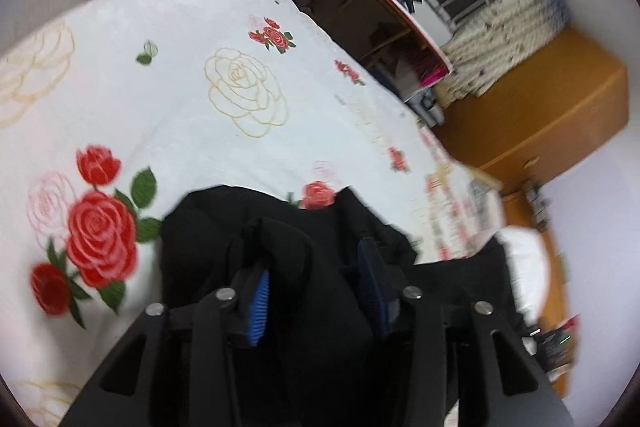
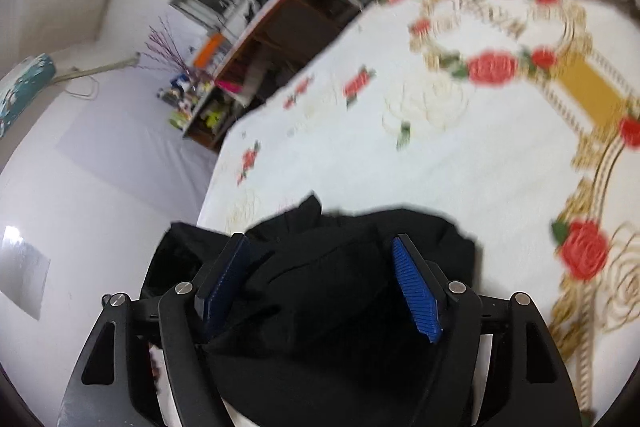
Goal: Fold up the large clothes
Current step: 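Lift the hem with both tools and fold it over toward the collar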
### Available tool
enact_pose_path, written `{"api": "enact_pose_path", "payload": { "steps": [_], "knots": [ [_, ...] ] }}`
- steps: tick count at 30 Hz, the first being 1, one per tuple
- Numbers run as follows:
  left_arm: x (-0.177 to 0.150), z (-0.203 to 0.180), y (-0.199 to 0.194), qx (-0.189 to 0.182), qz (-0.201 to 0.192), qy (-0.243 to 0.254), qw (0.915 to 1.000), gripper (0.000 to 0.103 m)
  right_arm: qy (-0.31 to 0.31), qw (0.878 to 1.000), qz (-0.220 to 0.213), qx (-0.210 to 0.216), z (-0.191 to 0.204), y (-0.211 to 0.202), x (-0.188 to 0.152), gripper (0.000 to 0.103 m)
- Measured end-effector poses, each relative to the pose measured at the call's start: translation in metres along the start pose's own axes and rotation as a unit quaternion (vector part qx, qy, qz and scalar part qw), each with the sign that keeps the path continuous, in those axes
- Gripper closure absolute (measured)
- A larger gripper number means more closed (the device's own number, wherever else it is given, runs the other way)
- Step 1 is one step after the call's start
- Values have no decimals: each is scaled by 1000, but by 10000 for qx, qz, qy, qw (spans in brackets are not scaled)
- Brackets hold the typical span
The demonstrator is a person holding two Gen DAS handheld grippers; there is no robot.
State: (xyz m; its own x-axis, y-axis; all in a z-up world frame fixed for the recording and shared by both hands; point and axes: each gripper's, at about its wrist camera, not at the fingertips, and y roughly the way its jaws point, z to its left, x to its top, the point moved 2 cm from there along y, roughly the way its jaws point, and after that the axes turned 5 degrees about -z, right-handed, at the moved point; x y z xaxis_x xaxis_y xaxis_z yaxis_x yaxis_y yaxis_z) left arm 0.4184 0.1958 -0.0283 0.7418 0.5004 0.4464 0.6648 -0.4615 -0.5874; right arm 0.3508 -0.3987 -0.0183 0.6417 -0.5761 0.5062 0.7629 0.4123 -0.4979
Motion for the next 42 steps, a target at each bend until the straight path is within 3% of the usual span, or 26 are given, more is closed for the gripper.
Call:
{"api": "enact_pose_path", "payload": {
  "steps": [3,5,7,9,12,15,20,22,25,27,28,29,32,33,34,35,37,42],
  "knots": [
    [5,0,-9,-222,-144,-148,9995,43,-116,9996,-260,-51,0,-13,5,30],
    [11,-1,-23,-341,-530,-114,9979,26,-180,9994,-211,-204,-7,-13,0,30],
    [18,-1,-40,-501,-932,-106,9943,19,-186,9993,-135,-295,-15,-8,-8,30],
    [20,-2,-45,-163,-1146,200,9931,16,-159,9994,-62,-302,-25,-4,-17,30],
    [9,-1,-27,484,-878,787,9918,16,-115,9992,78,-363,-39,11,-32,27],
    [-5,9,3,947,-500,1069,9885,17,-13,9993,110,-351,-51,23,-40,27],
    [-19,29,54,1223,58,1344,9833,17,71,9991,-354,-225,-62,8,-31,26],
    [-19,33,66,1224,119,1349,9832,17,-147,9987,-300,-380,-62,9,-35,26],
    [-18,30,70,1136,-8,1312,9848,17,-156,9990,-383,-142,-68,3,-41,26],
    [-15,29,75,1079,-37,1294,9857,26,-37,9982,-587,-137,-77,-3,-43,26],
    [-14,27,79,1014,32,1277,9866,44,12,9980,-576,-261,-82,2,-44,26],
    [-14,26,85,965,119,1290,9869,57,49,9983,-453,-372,-86,13,-44,26],
    [-17,14,92,1168,105,1607,9800,79,-287,9985,57,-461,-74,51,-44,26],
    [-18,11,92,1245,26,1736,9769,80,-465,9978,224,-414,-65,63,-43,29],
    [-18,9,90,1281,-76,1804,9752,82,-614,9969,314,-391,-54,73,-40,53],
    [-16,12,88,1306,-192,1789,9750,84,-706,9962,336,-387,-48,79,-38,66],
    [-11,29,91,1361,-288,1545,9781,85,-771,9938,410,-682,-45,97,-29,79],
    [-11,58,119,1630,-122,1196,9793,84,-721,9839,1009,-1284,-69,148,-33,79]
  ]
}}
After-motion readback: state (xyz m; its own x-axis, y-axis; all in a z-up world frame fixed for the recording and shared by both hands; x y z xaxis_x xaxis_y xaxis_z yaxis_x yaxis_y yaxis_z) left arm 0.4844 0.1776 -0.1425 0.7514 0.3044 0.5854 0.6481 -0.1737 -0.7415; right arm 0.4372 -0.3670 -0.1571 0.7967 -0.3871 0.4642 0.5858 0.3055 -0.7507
